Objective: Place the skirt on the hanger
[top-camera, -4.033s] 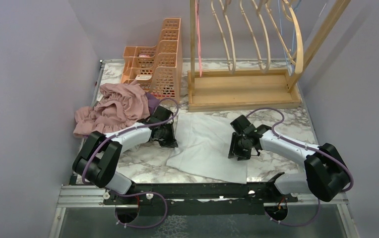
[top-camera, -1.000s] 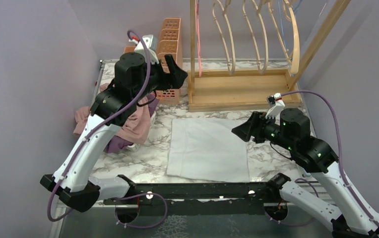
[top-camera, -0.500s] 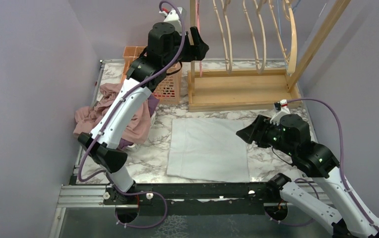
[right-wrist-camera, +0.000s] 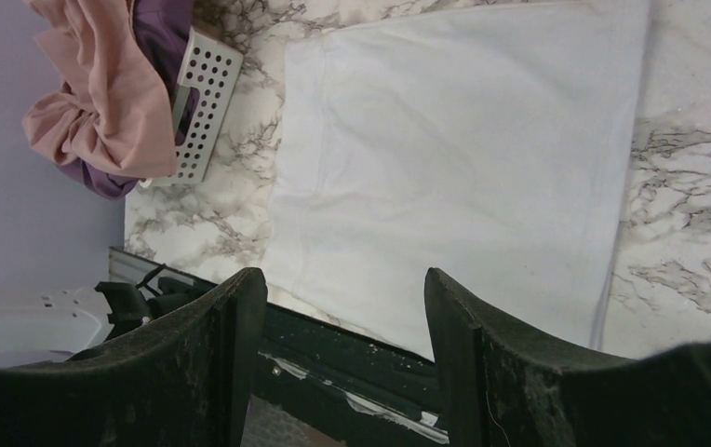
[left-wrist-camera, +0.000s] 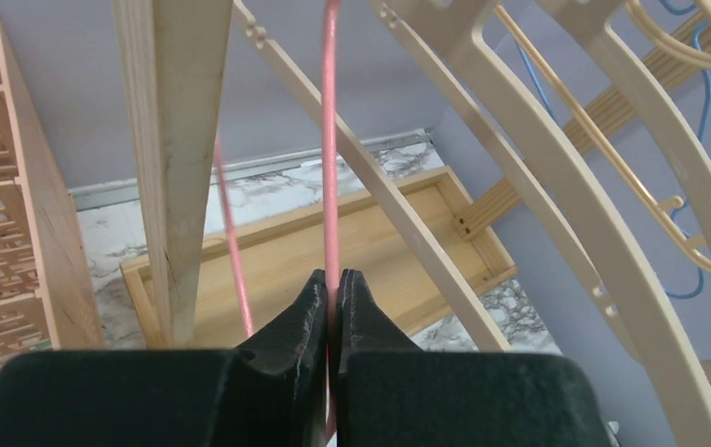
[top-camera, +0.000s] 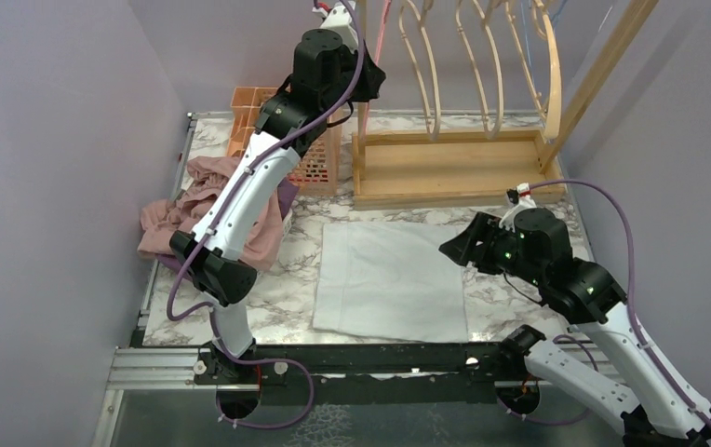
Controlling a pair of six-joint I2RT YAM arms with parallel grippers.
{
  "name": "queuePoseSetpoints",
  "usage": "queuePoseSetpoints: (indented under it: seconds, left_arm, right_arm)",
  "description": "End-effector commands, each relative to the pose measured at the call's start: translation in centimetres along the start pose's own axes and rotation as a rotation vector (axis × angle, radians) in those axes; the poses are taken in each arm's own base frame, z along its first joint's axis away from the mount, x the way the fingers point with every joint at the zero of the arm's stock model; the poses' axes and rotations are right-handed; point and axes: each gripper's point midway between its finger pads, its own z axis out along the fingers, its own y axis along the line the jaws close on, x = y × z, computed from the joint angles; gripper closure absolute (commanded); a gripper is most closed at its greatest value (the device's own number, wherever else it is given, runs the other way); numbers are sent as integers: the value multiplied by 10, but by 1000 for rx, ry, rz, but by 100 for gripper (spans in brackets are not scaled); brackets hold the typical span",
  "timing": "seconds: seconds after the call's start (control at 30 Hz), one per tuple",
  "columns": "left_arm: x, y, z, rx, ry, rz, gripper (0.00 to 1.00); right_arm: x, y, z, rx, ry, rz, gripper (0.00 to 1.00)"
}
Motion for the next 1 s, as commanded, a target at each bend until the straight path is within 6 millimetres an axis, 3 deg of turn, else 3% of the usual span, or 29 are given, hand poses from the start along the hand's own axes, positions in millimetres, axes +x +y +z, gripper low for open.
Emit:
queuePoseSetpoints:
  seconds: [0.0, 0.3, 0.47, 0.63, 0.7, 0.97]
  left_arm:
    - [-36, -12, -10, 31, -98, 54, 100]
    - [-73, -34, -41, 103, -180, 81, 100]
    - [-61, -35, -65, 117, -143, 52, 100]
    - [-12, -32, -101, 167, -23, 40, 100]
    - [29, -20, -116, 167, 59, 51, 100]
    - [130, 26, -189, 86, 162, -23, 100]
  right_arm:
    - [-14, 2, 4, 13, -44, -27, 33]
    - [-19, 6, 11, 11, -54, -38, 33]
    - [-19, 9, 16, -9, -49, -55, 33]
    - [-14, 31, 19, -153, -27, -136, 29]
    - [-12, 39, 20, -207, -30, -154, 25]
    - [-5, 57, 35, -326, -14, -148, 22]
